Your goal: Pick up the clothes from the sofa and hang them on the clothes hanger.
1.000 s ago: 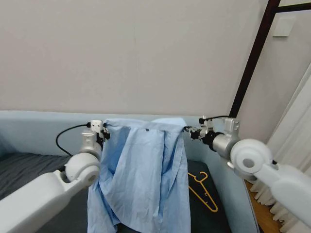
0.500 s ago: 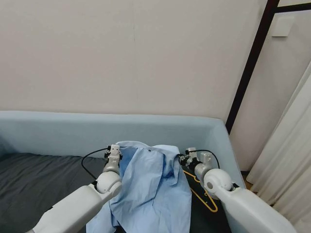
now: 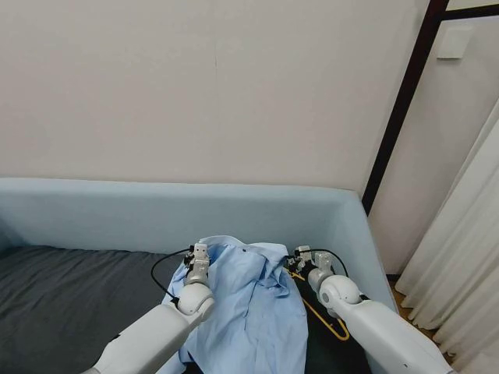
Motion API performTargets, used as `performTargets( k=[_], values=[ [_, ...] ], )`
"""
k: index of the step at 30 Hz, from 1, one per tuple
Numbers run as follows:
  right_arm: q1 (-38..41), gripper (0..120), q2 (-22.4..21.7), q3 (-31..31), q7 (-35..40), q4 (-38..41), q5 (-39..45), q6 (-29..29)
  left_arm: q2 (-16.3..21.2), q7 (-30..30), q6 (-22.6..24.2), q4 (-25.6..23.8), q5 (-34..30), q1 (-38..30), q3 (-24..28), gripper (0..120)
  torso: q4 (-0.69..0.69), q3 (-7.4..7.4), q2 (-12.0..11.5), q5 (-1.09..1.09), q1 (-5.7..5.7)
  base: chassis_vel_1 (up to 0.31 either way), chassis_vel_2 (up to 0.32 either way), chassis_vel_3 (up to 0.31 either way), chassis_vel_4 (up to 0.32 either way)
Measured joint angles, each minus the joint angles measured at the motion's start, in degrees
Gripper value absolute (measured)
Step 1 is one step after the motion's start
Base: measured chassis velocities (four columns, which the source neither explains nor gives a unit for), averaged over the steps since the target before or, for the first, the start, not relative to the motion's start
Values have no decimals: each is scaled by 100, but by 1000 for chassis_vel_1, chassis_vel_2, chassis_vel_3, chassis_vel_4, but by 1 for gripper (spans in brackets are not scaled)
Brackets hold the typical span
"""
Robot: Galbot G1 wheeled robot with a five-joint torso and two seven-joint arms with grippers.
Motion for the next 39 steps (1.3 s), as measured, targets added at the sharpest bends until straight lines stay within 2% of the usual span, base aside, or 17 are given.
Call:
performTargets(
  k=[2,3,6,9,12,13,17,18,22,23,28,32,39],
  values=[
    [-58,25,-127,-6,-15,75,-133,4,-5,-22,11,-11,-29,7,2,0,0,0,0,0,0,0,0,0,0],
    [-58,25,-127,-6,-15,75,-133,4,-5,-22,11,-11,-29,7,2,0,0,0,0,0,0,0,0,0,0],
    [-136,40,-457,-84,-146,262,-450,22,-34,-57,41,-9,-90,17,-27,0,-1,0,0,-1,0,0,0,0,0],
    [-216,47,-645,-66,-243,444,-402,-26,-28,-57,41,-17,-80,25,-36,0,0,0,0,0,0,0,0,0,0],
    [-449,62,-920,131,-346,661,-124,-292,0,-59,18,-63,23,82,-52,0,-2,-1,0,-2,-1,0,0,0,0],
    [-449,62,-920,131,-346,661,-124,-292,0,-59,18,-63,23,82,-52,0,-2,-1,0,-2,-1,0,0,0,0],
    [-672,81,-973,334,-522,502,-59,-784,83,-56,-28,-204,147,208,-56,0,-1,0,0,-1,-1,0,0,0,0],
    [-672,81,-973,334,-522,502,-59,-784,83,-56,-28,-204,147,208,-56,0,-1,0,0,-1,-1,0,0,0,0],
    [-687,97,-760,362,-666,14,-145,-820,182,21,-134,-351,258,293,-56,0,0,-1,0,-1,-1,0,0,0,0],
    [-687,97,-760,362,-666,14,-145,-820,182,21,-134,-351,258,293,-56,0,0,-1,0,-1,-1,0,0,0,0],
    [-460,100,-340,418,-1082,-1205,-528,-541,344,225,-347,-579,327,372,-79,0,1,0,0,-1,0,0,0,0,0],
    [-374,100,-222,427,-1322,-1760,-676,-328,443,453,-557,-694,315,409,-84,0,-1,0,0,-1,-1,0,0,0,0],
    [-293,97,-123,459,-1531,-2135,-685,-190,502,654,-769,-819,297,455,-82,0,-1,0,0,-2,0,0,0,0,0]
  ],
)
